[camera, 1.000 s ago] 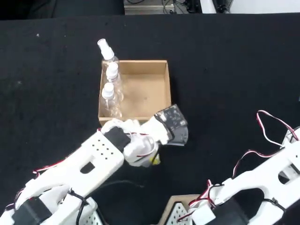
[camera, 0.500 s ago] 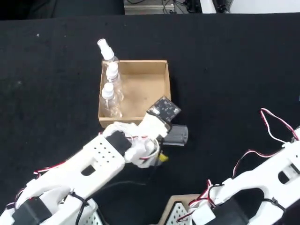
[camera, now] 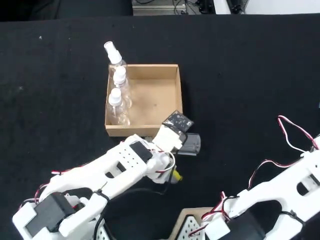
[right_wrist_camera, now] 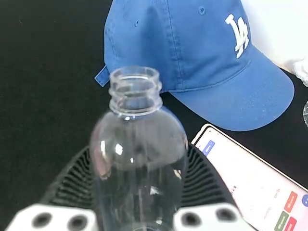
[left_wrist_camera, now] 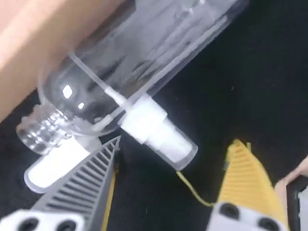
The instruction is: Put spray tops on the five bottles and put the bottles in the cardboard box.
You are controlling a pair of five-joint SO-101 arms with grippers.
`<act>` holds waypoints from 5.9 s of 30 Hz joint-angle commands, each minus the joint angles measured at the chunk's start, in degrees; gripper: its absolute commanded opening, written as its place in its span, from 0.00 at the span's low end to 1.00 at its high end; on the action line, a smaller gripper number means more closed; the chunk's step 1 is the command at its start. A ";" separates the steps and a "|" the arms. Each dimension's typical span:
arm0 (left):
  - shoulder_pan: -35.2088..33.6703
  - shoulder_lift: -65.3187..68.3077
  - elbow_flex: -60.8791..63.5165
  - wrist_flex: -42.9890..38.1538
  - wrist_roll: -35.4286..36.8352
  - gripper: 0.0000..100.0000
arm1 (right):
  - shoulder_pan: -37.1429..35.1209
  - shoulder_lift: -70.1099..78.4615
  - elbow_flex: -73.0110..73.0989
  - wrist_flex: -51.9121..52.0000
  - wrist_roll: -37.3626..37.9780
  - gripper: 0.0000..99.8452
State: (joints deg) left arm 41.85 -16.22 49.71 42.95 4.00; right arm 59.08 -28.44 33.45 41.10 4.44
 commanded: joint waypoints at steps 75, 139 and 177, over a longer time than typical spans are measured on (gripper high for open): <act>-52.09 -17.93 2.95 37.54 -86.68 0.11 | -1.23 -0.40 -0.48 -1.41 -0.35 0.01; -101.85 -10.73 0.48 26.73 -36.92 0.31 | -29.71 -33.10 18.07 15.38 -0.53 0.01; -107.38 -5.98 -10.42 32.44 -42.73 0.31 | -29.71 -33.10 18.07 15.47 -0.44 0.01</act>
State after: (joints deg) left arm -65.41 -23.08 43.30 72.40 -33.19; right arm 30.33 -59.82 51.91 56.40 3.91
